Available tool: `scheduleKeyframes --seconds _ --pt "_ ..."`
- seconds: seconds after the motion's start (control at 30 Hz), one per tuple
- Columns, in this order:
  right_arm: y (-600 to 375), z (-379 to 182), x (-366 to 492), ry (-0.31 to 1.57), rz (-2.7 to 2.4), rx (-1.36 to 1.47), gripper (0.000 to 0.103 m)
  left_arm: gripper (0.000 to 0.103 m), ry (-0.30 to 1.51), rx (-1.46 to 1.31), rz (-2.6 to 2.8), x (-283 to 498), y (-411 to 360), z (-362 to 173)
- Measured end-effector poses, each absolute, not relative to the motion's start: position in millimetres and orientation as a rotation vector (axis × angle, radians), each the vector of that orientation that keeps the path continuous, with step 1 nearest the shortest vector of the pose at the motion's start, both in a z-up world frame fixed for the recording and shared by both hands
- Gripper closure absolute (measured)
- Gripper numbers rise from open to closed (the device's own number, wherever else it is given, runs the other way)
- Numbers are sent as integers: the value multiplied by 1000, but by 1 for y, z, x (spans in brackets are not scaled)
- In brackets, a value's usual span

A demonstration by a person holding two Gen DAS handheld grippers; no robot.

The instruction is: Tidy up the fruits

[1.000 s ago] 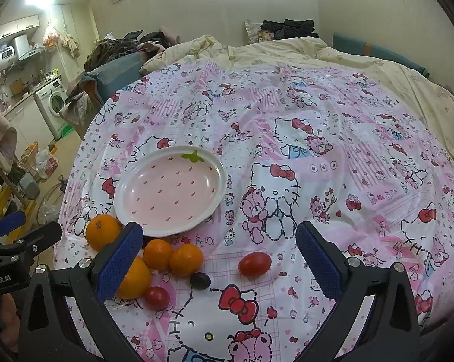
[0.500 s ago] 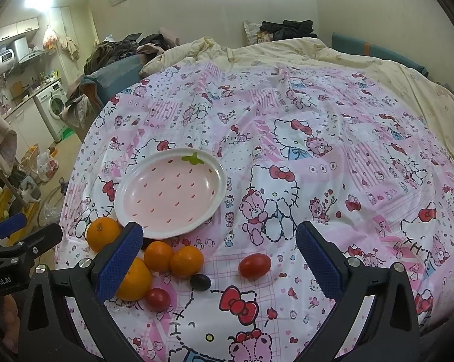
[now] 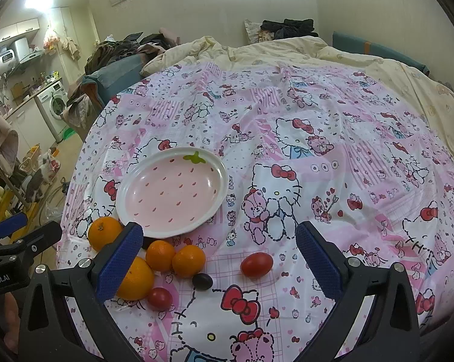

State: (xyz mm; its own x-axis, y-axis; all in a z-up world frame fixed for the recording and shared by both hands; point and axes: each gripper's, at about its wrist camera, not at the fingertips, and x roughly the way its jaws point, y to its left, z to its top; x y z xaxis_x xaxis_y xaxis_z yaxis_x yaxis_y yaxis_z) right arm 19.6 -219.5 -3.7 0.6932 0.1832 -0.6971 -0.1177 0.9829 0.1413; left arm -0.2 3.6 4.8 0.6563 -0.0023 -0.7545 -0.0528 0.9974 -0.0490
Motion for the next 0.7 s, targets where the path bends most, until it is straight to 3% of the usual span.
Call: scheduleKeyframes --seconds 0.7 --pt "-219 -5 19 790 170 90 0 0 854 -69 29 0 4 6"
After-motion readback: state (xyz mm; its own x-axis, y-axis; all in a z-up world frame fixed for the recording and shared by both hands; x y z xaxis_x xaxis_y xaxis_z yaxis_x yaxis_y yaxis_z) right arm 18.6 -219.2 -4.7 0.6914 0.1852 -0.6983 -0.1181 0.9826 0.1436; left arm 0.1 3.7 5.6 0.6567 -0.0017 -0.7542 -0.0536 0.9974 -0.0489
